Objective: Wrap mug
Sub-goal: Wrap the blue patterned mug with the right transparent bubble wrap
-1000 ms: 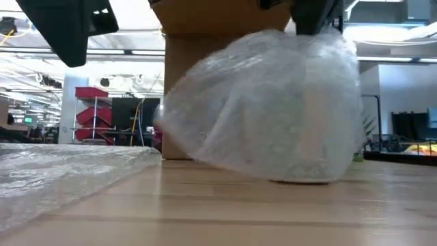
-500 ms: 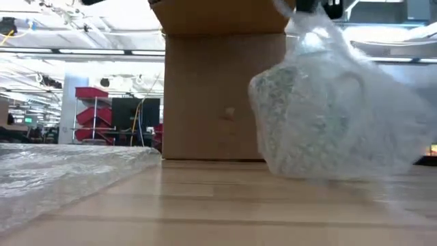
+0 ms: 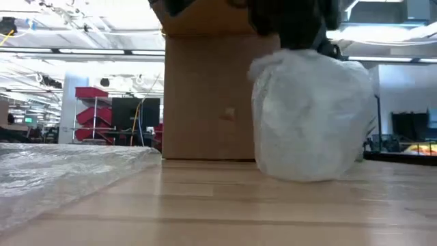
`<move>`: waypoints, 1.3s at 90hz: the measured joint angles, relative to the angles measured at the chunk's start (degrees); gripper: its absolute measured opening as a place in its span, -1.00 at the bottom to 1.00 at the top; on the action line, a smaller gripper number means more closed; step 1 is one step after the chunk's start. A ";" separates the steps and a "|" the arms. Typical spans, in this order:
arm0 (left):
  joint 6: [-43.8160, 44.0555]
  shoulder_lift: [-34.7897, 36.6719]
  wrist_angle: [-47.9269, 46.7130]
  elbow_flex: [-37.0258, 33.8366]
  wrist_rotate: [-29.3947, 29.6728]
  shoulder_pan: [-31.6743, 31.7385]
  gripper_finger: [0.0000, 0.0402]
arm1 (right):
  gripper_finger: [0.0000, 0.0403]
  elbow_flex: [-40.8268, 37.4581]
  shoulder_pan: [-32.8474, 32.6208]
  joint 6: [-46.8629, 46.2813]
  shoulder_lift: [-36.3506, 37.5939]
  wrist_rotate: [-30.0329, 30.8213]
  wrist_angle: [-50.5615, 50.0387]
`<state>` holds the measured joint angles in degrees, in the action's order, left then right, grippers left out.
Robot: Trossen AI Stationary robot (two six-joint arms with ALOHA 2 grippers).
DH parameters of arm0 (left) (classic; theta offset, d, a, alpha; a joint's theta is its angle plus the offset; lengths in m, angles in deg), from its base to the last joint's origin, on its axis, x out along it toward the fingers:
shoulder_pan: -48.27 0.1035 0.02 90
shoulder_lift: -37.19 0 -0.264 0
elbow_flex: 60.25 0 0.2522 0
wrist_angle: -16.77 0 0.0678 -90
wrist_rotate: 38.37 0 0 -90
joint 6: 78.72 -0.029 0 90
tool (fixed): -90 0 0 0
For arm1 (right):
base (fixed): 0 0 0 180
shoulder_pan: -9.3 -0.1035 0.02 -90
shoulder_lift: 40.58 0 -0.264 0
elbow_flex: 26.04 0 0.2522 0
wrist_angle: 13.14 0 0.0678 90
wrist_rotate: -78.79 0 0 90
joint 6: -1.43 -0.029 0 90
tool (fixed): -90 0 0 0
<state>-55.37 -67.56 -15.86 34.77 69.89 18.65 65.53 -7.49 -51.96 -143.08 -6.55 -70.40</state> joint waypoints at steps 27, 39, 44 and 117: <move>-2.38 -3.41 2.77 -0.04 -0.22 3.80 -1.00 | -0.98 -0.22 -0.18 1.46 0.04 -1.73 -4.24; -2.99 -3.32 2.96 -0.04 0.89 4.73 -1.00 | -0.87 0.12 -1.01 2.28 0.15 -1.94 -4.17; -3.10 -3.32 2.86 -0.04 1.01 5.19 -1.00 | -0.81 0.55 -1.33 2.65 0.15 -1.96 -4.13; -4.86 -3.30 1.79 -0.02 1.35 7.93 -1.00 | -0.54 11.33 -3.46 3.32 0.15 -1.73 -19.21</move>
<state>-60.23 -70.86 -14.07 34.74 71.24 26.58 76.86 -10.95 -48.64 -142.92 -8.27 -89.61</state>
